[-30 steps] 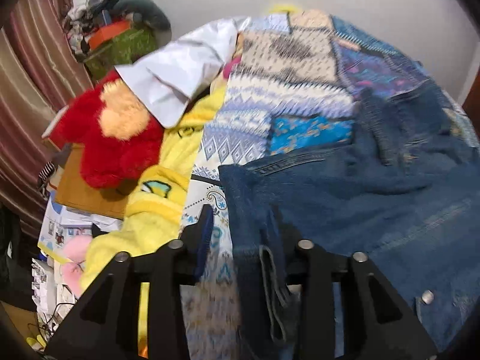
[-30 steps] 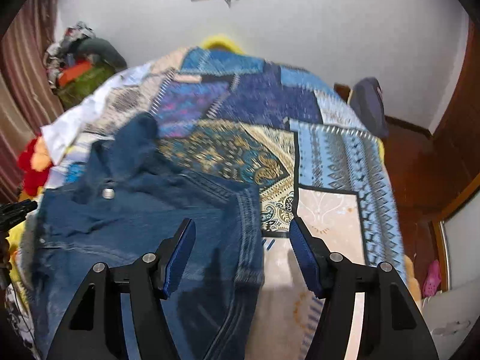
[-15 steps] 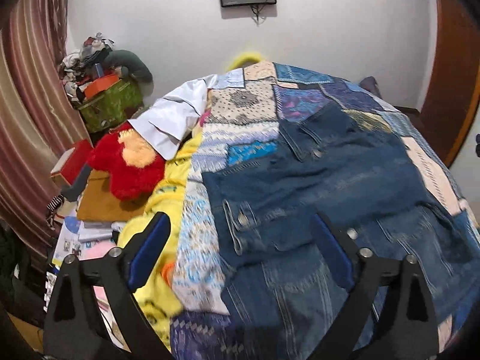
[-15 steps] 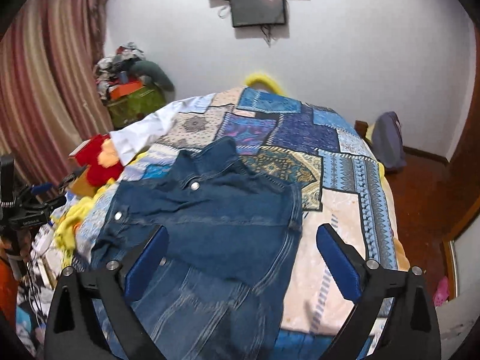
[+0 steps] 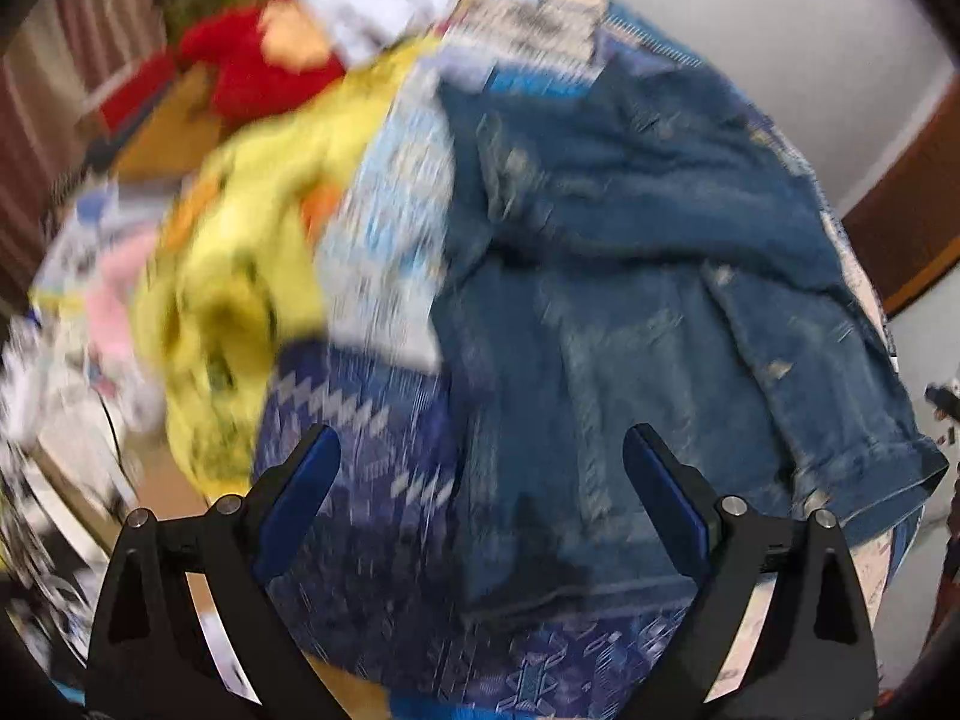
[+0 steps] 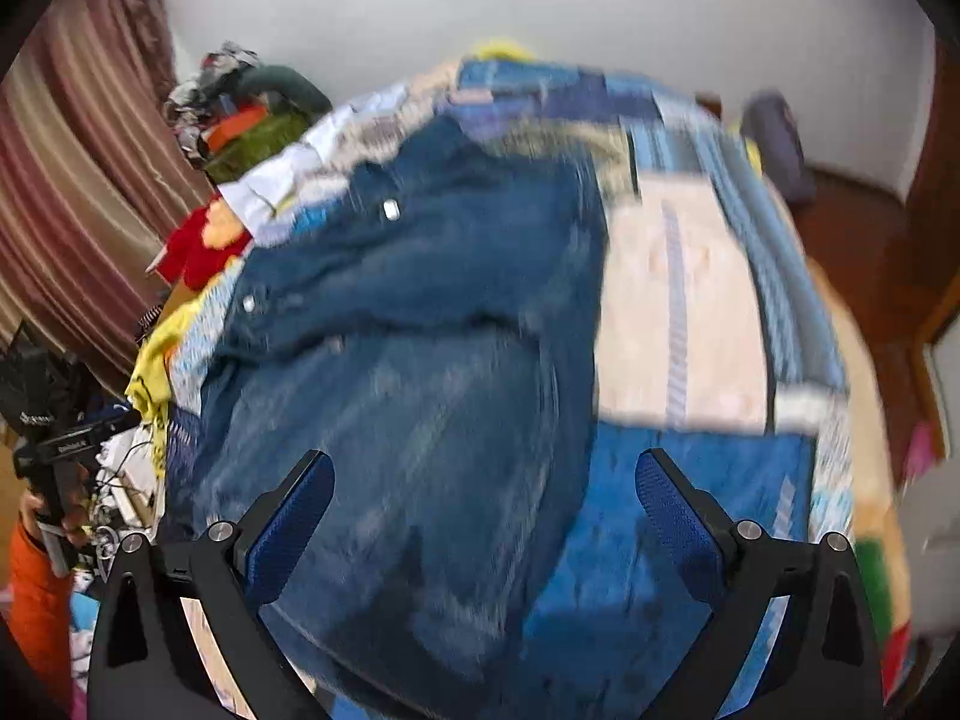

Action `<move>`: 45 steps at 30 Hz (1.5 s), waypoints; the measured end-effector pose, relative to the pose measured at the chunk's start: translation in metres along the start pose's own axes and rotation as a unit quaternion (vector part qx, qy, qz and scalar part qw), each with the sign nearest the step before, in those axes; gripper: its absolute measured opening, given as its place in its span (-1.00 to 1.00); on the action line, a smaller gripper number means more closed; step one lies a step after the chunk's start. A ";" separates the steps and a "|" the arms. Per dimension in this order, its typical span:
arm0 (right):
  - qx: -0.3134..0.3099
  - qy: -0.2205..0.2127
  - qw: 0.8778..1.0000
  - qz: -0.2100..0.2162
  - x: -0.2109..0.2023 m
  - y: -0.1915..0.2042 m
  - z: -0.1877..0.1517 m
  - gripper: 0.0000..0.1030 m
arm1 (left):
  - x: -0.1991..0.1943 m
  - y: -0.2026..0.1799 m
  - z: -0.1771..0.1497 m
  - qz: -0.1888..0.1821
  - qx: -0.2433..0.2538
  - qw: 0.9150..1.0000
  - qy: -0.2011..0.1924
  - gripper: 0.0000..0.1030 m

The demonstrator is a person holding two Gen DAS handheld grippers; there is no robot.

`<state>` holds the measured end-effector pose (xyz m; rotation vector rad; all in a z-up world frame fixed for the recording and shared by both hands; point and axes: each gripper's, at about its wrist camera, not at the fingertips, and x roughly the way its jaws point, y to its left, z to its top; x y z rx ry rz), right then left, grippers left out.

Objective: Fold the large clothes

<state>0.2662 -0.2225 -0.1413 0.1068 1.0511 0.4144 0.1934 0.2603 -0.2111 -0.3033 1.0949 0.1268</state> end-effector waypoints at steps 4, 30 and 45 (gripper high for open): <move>0.047 0.038 0.998 0.020 0.013 -0.015 -0.026 0.81 | 0.031 0.014 -0.029 -0.003 -0.032 0.998 0.045 0.86; -0.027 -0.063 0.993 0.095 -0.010 0.035 0.022 -0.69 | -0.033 -0.047 0.018 -0.064 0.010 0.993 -0.095 -0.74; -0.011 -0.173 0.984 0.050 0.019 0.022 0.189 -0.72 | -0.023 -0.056 0.186 -0.028 -0.019 0.982 -0.188 -0.76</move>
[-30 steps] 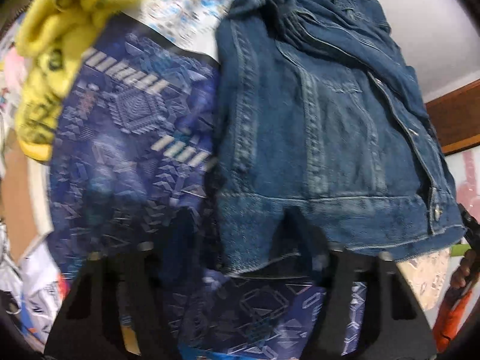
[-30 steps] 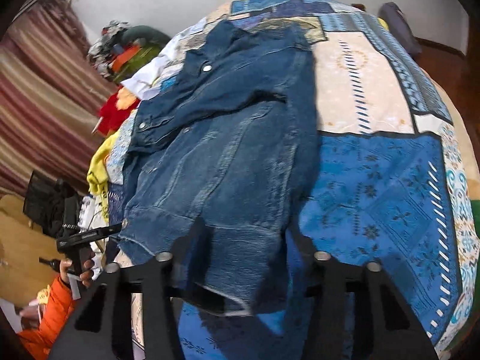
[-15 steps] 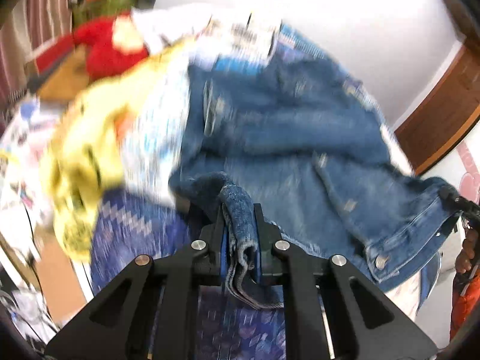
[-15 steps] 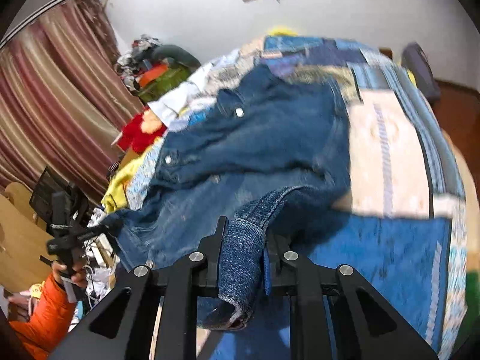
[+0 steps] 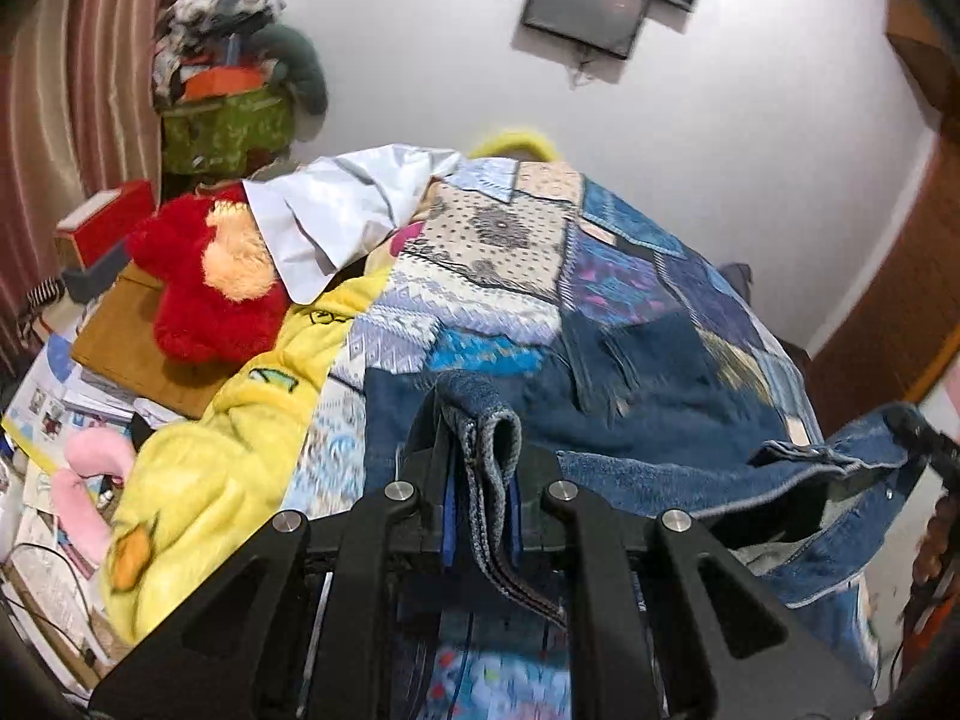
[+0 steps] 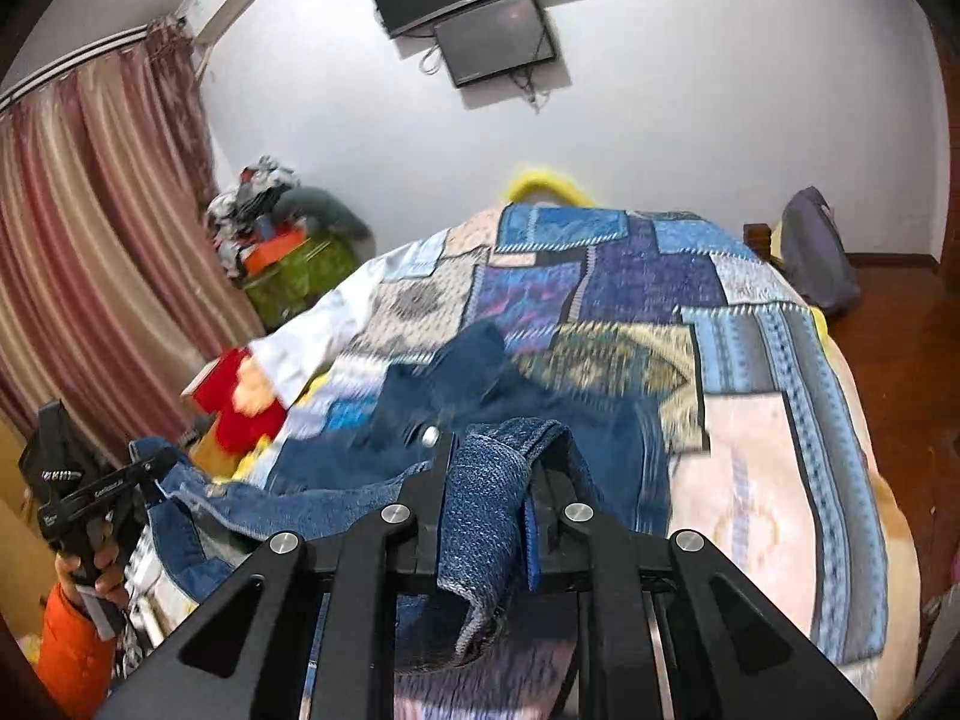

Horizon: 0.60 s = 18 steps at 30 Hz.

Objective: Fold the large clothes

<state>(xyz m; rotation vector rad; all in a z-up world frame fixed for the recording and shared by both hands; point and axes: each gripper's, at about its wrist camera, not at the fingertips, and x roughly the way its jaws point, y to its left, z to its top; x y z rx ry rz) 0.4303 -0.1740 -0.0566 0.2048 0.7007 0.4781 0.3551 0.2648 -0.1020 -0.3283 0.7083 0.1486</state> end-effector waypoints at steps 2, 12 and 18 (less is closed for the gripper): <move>0.008 0.004 1.000 -0.006 0.026 -0.006 0.010 -0.72 | 0.024 0.003 0.011 0.009 -0.010 1.000 0.006 -0.75; 0.073 0.079 0.992 -0.062 0.171 -0.059 0.008 -0.71 | 0.168 0.024 0.012 0.069 -0.044 0.992 0.100 -0.72; 0.080 0.112 0.990 -0.039 0.195 -0.084 -0.010 -0.70 | 0.205 0.035 -0.014 0.082 -0.036 0.987 0.136 -0.64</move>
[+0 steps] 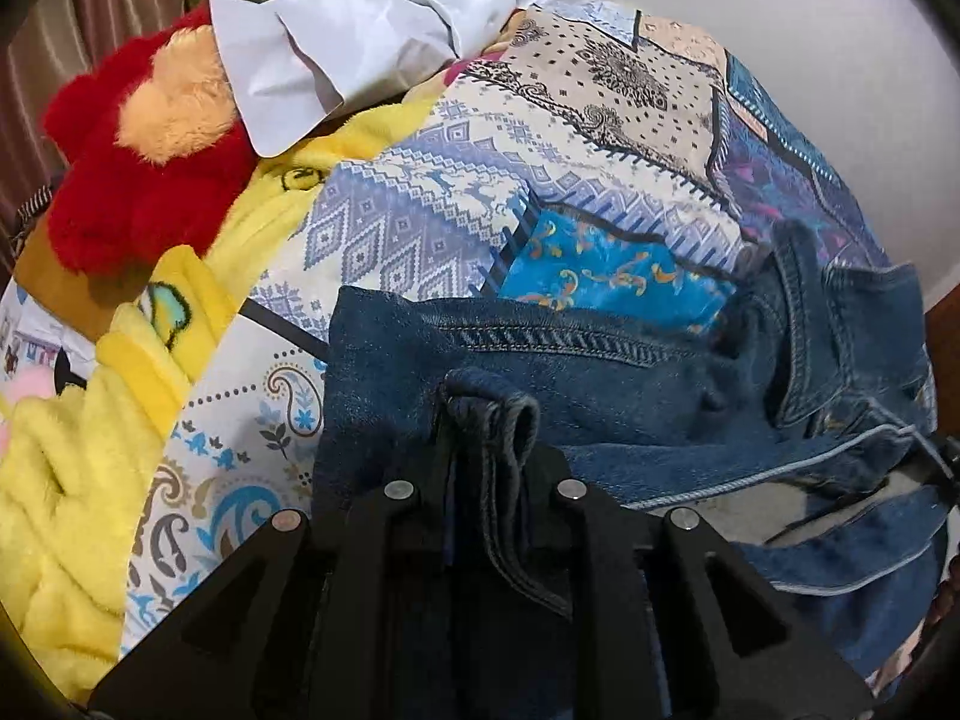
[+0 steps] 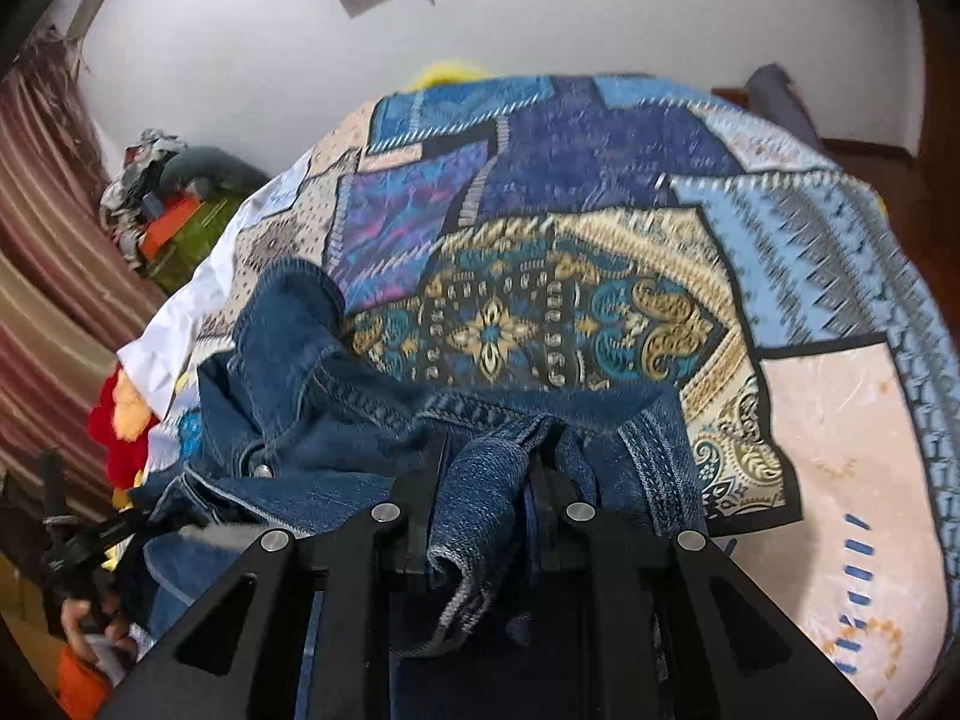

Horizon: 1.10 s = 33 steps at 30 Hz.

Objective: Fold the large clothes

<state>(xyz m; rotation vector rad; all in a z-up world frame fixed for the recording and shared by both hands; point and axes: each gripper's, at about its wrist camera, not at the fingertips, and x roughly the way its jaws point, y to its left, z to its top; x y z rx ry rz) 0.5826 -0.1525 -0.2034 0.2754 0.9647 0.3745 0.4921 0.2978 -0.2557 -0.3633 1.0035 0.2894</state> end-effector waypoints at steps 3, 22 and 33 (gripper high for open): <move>-0.014 0.015 1.000 0.015 -0.005 -0.003 0.002 -0.70 | -0.001 -0.004 -0.002 0.009 0.020 1.000 0.001 -0.64; 0.004 -0.047 0.997 -0.055 -0.130 -0.047 0.007 -0.69 | -0.093 -0.008 0.005 0.038 0.085 0.993 -0.067 -0.03; -0.169 0.003 0.985 -0.040 -0.115 0.023 -0.065 -0.69 | -0.110 -0.025 -0.044 0.001 0.152 0.988 -0.039 0.24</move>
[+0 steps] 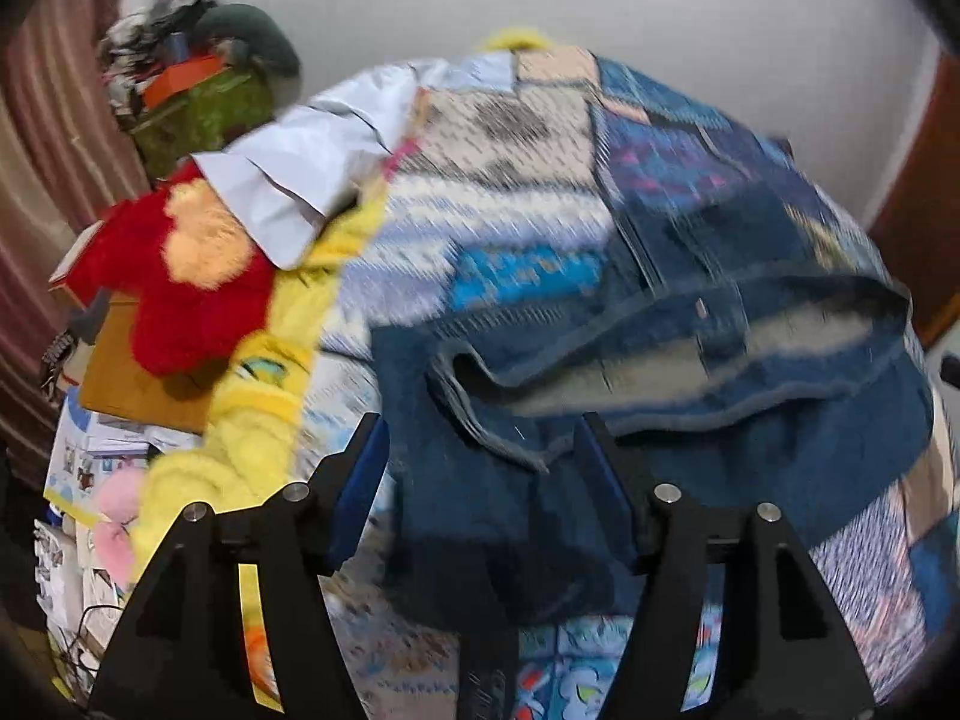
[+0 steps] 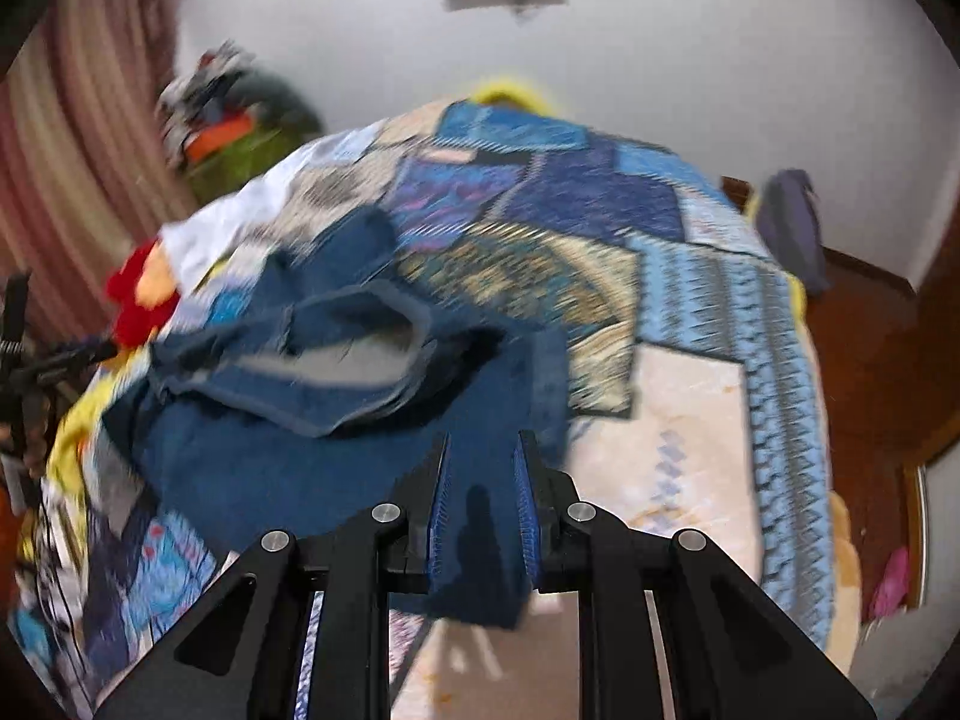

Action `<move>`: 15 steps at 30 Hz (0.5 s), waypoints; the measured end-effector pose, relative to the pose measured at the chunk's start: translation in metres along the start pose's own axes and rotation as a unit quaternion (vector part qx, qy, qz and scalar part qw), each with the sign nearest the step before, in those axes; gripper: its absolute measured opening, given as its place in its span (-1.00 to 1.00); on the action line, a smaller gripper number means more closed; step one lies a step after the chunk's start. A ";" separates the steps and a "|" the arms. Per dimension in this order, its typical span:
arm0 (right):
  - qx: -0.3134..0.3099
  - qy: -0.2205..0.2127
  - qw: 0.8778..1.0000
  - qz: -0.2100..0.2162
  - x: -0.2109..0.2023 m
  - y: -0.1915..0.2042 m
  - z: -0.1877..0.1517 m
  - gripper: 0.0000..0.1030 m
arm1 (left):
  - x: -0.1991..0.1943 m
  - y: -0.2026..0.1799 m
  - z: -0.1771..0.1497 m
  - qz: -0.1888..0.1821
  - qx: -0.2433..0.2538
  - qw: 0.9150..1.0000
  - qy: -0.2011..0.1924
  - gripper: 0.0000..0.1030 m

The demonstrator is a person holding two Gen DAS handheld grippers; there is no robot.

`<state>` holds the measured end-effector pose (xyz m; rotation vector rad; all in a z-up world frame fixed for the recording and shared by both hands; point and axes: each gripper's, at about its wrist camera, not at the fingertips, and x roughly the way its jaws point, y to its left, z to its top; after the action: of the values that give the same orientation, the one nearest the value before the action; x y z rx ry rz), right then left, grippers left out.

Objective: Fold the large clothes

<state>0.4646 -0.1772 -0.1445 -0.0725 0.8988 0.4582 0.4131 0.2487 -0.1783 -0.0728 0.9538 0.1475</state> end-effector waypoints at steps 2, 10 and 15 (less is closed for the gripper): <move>-0.017 0.011 1.000 0.010 0.012 0.015 -0.007 -0.69 | 0.012 -0.013 -0.012 -0.014 0.012 1.000 0.021 0.24; -0.076 0.028 0.997 0.007 0.059 0.053 -0.014 -0.69 | 0.068 -0.062 -0.022 -0.001 0.063 0.996 0.066 0.24; -0.095 0.035 0.995 0.004 0.084 0.059 0.006 -0.69 | 0.100 -0.053 0.006 0.027 0.025 0.997 0.072 0.24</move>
<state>0.4896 -0.0930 -0.1973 -0.2610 0.9221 0.5508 0.4830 0.2061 -0.2564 -0.0120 1.1039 0.1704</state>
